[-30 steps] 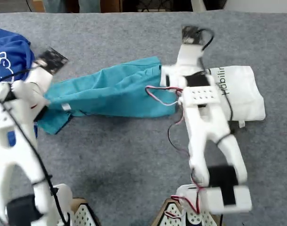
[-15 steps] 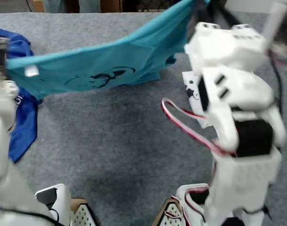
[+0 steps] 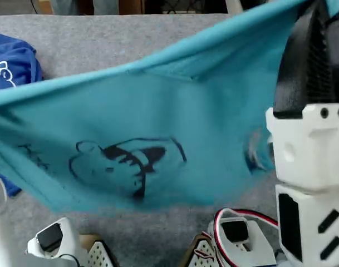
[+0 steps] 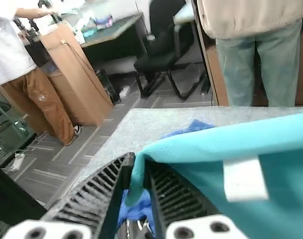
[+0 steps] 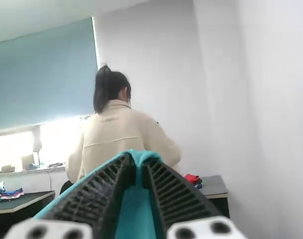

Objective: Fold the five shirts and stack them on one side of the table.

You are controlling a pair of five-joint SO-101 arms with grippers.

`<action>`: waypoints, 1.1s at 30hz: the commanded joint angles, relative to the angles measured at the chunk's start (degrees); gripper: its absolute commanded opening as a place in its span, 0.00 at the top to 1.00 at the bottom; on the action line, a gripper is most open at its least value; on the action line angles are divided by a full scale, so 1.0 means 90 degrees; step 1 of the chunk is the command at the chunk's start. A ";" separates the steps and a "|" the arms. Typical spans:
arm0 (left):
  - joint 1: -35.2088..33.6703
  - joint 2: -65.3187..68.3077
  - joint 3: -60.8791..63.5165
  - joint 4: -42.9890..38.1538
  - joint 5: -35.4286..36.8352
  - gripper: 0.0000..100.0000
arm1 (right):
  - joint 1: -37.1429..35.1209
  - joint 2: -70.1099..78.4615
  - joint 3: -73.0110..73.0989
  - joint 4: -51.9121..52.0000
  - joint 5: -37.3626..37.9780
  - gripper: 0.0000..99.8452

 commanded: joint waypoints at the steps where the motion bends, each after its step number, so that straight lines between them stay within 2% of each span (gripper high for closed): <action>1: -0.0112 0.0010 0.0142 0.0107 -0.0127 0.97 | 0.0107 0.0044 -0.0122 0.0254 0.0156 0.99; 6: -0.0063 0.0010 0.1226 0.0107 -0.0127 0.97 | 0.0107 0.0005 0.0659 0.0234 0.0147 0.99; 9: -0.0063 -0.0107 0.1431 0.0107 -0.0137 0.97 | 0.0107 -0.0005 0.0777 0.0225 0.0156 0.99; 13: -0.0024 -0.0752 0.1411 0.0107 -0.0137 0.97 | 0.0107 -0.0044 0.0767 0.0244 0.0156 0.99; 18: 0.0581 -0.1592 0.1695 0.0098 -0.0107 0.97 | 0.0107 -0.0386 0.0816 0.0254 0.0225 0.99; 26: 0.0581 -0.2706 0.2427 0.0098 -0.0137 0.97 | 0.0107 -0.0894 0.0816 0.0410 0.0791 0.99; 30: 0.0581 -0.3233 0.3062 0.0098 -0.0137 0.97 | 0.0088 -0.0943 0.0913 0.0752 0.0830 0.99; 33: 0.0630 -0.3458 0.3922 0.0049 -0.0147 0.97 | 0.0068 -0.0952 0.1578 0.0459 0.0781 0.99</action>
